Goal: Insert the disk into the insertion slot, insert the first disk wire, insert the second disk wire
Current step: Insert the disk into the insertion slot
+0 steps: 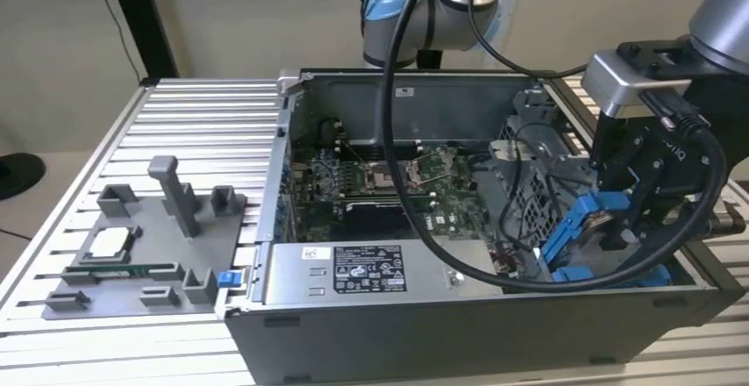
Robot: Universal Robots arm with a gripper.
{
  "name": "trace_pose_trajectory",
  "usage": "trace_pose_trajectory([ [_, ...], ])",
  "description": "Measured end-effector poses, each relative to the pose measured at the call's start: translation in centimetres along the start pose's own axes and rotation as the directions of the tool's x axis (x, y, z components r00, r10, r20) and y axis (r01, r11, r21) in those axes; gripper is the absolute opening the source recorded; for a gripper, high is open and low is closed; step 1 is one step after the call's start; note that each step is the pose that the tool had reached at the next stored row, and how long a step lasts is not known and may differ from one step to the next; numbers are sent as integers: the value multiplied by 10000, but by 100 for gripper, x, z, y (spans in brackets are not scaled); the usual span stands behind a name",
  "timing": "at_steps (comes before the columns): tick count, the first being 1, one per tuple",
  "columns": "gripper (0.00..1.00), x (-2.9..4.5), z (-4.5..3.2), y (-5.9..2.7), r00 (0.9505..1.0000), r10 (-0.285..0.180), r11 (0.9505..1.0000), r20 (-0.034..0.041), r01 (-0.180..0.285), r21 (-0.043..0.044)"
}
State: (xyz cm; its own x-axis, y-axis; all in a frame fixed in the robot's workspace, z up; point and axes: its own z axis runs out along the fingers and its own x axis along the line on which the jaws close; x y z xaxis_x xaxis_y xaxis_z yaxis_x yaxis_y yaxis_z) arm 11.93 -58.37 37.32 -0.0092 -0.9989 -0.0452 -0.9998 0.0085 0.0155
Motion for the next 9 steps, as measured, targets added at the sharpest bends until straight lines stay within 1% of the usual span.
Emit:
trace_pose_trajectory([
  [9, 100, 0, 0, 0, 10000, -2, 10000, -1, 2, 0],
])
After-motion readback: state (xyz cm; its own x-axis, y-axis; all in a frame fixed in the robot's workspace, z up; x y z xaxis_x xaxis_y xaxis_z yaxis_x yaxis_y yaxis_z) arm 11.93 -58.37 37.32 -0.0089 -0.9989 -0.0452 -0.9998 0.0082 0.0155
